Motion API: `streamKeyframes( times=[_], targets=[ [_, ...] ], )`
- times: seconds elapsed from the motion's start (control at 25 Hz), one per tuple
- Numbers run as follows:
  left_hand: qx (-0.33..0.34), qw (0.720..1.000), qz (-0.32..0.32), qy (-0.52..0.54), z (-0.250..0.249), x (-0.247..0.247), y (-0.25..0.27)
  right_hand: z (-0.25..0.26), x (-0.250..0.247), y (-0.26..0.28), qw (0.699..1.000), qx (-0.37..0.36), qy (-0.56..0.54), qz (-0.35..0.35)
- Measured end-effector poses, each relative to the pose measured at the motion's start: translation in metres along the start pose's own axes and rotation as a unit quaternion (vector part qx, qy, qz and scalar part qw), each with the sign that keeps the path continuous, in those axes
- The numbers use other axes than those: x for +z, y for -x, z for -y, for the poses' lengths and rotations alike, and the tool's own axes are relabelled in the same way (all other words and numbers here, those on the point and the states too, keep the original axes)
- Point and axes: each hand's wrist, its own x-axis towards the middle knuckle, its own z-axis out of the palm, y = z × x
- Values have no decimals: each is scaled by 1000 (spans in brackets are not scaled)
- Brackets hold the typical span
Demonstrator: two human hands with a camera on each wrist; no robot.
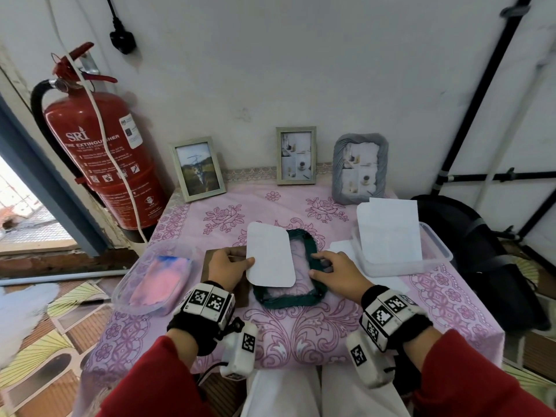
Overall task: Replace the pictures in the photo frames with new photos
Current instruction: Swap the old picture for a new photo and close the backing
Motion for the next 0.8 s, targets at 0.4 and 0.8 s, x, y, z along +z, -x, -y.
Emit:
streamKeyframes(
  times=[0.4,0.8],
  targets=[
    [46,996,23,77,-15,31,6,10,-98,30,987,-92,91,-90],
    [15,993,100,54,-20,103,31,-48,-124,50,985,-33,124,-112]
  ],
)
